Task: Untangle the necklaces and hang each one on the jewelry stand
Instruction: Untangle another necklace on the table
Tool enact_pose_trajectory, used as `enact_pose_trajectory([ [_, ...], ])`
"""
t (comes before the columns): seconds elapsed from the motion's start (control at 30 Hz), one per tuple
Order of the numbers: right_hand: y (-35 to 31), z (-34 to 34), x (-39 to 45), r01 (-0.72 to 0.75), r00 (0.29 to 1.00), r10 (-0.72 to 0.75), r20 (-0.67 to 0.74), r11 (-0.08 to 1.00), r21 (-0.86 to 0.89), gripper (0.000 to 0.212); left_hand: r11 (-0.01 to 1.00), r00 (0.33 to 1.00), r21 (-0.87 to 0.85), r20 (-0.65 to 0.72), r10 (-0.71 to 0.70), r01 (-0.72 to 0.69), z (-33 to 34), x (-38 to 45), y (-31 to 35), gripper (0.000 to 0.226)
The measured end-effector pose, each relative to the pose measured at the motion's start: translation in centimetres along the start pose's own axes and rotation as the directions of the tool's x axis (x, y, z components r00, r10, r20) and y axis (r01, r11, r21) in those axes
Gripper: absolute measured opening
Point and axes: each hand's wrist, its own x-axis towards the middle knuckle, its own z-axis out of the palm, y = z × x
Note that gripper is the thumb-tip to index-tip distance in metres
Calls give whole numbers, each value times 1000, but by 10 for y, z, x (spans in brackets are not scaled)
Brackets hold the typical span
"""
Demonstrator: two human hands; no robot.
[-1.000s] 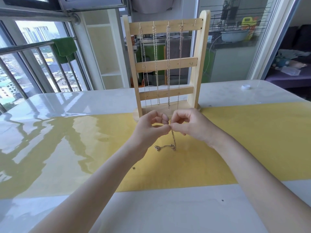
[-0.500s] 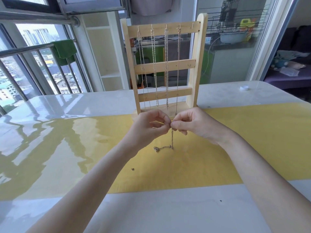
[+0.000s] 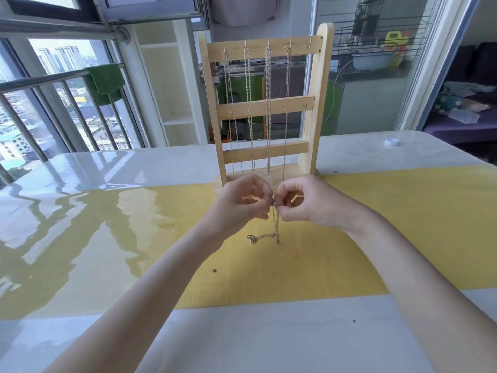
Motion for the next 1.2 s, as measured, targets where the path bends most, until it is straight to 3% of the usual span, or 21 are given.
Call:
enact_pose_trajectory([
  [0.13,-1,-1,1,42,996,-39,-78,999,25,10,992,999,-118,22,-33,36,1,0,4,15],
  [0.37,1,-4,3,7,1000,-3,-24,978,207,19,991,999,-129,29,-27,31,3,-2,10,14],
  [0.5,5,-6,2,27,1000,-24,-17,983,183,21,998,999,-47,-5,-36,36,1,-2,12,13],
  [0.7,2,-3,2,73,992,-47,-113,968,239,18,992,998,123,-60,27,-20,-1,-2,11,12],
  [0.93,4,-2,3,81,996,-46,-82,857,509,11,950,991,-284,45,-125,132,-3,-4,16,9],
  [1.2,-1,1,1,36,998,-62,21,795,605,13,959,998,-281,-21,-52,44,-1,-3,18,19],
])
